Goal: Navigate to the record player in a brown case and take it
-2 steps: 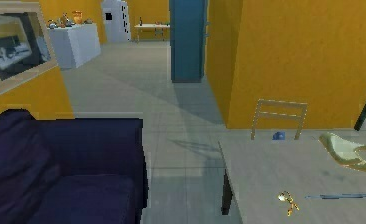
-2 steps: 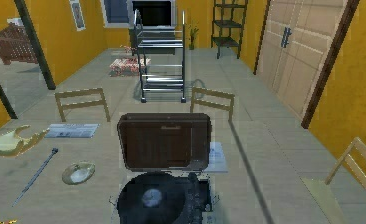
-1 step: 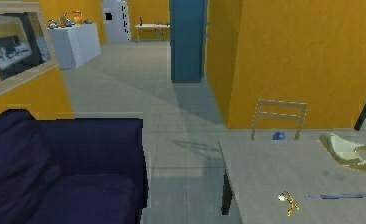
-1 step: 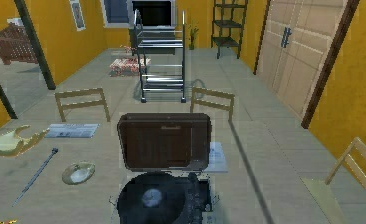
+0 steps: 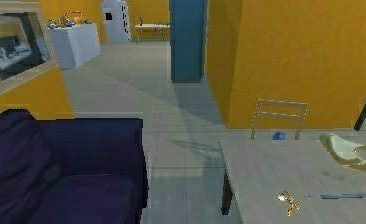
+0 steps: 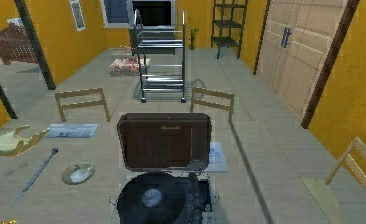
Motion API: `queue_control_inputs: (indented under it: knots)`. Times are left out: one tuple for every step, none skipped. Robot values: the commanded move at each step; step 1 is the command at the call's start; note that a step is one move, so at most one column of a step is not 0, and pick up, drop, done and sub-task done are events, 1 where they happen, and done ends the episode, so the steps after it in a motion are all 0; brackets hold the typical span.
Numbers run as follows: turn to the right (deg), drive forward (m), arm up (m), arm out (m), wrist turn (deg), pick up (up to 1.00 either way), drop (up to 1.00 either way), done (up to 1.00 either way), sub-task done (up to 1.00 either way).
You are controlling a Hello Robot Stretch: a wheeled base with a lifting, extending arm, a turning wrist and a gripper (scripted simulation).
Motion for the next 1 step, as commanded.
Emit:
queue_control_inputs:
  knots:
    - [0.0,0.0,0.0,0.08,0.0,0.0,0.0,0.0,0.0]
